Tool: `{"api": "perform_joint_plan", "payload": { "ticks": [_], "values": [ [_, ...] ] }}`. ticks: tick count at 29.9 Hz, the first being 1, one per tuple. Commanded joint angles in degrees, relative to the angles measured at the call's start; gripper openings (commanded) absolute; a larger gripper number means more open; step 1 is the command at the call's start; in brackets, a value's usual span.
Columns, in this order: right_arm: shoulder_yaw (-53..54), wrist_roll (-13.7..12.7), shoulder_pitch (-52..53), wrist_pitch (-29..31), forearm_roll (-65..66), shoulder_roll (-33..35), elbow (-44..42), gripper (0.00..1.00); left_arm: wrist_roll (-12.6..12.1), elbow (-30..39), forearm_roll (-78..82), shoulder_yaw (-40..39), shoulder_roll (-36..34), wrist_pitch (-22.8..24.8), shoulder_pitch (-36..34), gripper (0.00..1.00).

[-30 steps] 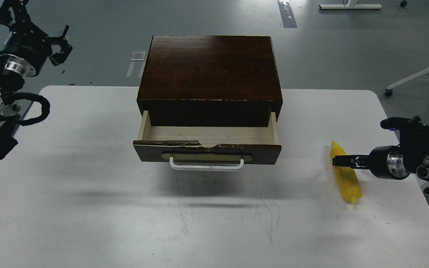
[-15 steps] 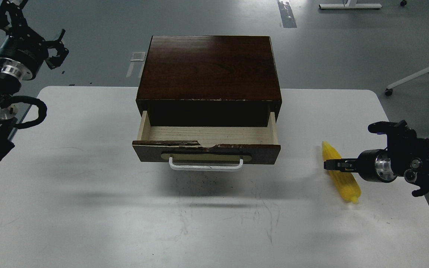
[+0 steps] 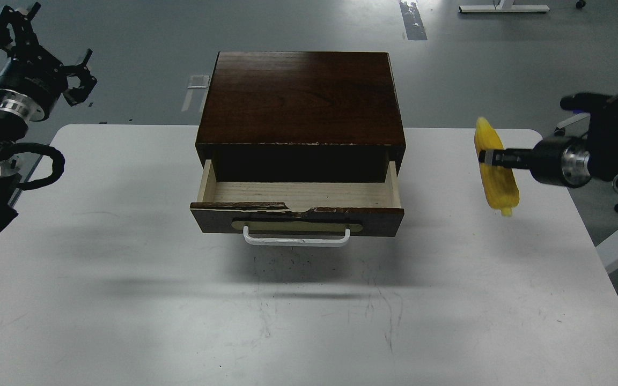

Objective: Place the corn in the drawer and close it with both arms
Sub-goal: 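Lift the corn with the right gripper over the wooden box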

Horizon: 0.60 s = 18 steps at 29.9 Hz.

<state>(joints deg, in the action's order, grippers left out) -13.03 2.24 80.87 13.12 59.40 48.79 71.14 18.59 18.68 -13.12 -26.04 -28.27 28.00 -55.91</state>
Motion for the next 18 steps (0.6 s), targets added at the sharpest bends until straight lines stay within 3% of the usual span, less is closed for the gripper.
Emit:
{"api": "perform_joint_plan", "payload": {
  "ticks": [1,4,8,14,18],
  "values": [
    [0.03,0.48,10.00,0.24,0.54,0.08,3.65,0.17,-0.04,-0.05,0.38,0.56,-0.12,0.00,0.01,0.98],
    [0.03,0.92,15.36,0.33,3.52,-1.93,3.83,0.17,-0.04,-0.05,0.38,0.56,-0.30,0.00,-0.25,0.98],
    [0.03,2.24,20.11,0.24,13.70,-10.00,3.92,0.17,-0.04,-0.05,1.07,0.56,-1.00,0.00,-0.51,0.98],
    [0.03,3.12,22.31,0.24,22.58,-21.78,4.01,0.16,0.22,-0.14,1.52,0.56,-1.35,0.00,-0.25,0.98],
    [-0.32,4.44,21.97,0.24,29.71,-26.02,4.97,0.16,0.22,-0.40,1.52,0.56,-2.14,0.00,-0.25,0.98]
  ]
}}
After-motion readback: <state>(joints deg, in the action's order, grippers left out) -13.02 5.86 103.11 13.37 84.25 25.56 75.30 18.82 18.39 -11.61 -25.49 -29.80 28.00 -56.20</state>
